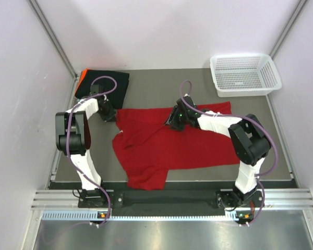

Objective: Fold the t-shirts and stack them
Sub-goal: Fold the tshirt

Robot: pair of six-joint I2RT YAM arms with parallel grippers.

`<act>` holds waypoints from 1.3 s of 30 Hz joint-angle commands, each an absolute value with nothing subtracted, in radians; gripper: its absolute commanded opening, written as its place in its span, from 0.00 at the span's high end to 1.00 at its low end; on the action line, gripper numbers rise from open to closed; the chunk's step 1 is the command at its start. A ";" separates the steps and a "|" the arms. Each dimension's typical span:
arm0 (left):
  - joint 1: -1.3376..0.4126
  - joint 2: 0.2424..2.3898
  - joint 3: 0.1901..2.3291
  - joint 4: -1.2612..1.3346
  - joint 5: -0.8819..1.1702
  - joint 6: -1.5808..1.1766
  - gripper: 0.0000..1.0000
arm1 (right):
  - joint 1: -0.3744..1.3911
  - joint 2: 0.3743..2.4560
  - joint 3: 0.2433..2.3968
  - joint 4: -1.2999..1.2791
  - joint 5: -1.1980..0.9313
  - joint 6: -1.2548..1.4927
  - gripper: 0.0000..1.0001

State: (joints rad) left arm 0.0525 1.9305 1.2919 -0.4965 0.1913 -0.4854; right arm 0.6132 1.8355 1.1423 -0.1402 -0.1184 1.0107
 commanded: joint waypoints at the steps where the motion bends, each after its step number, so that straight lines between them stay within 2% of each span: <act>1: 0.040 1.951 1.388 -0.521 0.083 -0.466 0.99 | 0.627 1.848 1.204 -0.101 -0.118 1.011 0.56; 6: 0.037 1.979 1.492 -0.552 0.009 -0.434 1.00 | 0.632 1.867 1.206 -0.097 -0.120 1.015 0.56; 12: 0.035 1.997 1.519 -0.554 -0.048 -0.413 1.00 | 0.637 1.887 1.226 -0.097 -0.129 1.017 0.56; 17: 0.034 2.013 1.535 -0.603 -0.095 -0.429 0.82 | 0.667 1.924 1.273 -0.133 -0.109 1.045 0.55; 23: 0.032 1.961 1.548 -0.696 -0.195 -0.477 0.76 | 0.709 1.968 1.344 -0.175 -0.069 1.103 0.55; 29: 0.003 1.858 1.434 -0.611 -0.006 -0.492 0.78 | 0.735 1.971 1.338 -0.212 -0.028 1.170 0.55; 31: 0.003 1.853 1.414 -0.578 0.078 -0.499 0.86 | 0.744 1.970 1.335 -0.221 -0.014 1.184 0.55; 34: 0.003 1.891 1.402 -0.554 0.107 -0.531 0.91 | 0.758 1.974 1.338 -0.210 -0.011 1.203 0.55; 39: 0.005 1.940 1.399 -0.531 0.097 -0.560 0.94 | 0.770 2.003 1.342 -0.189 -0.020 1.226 0.55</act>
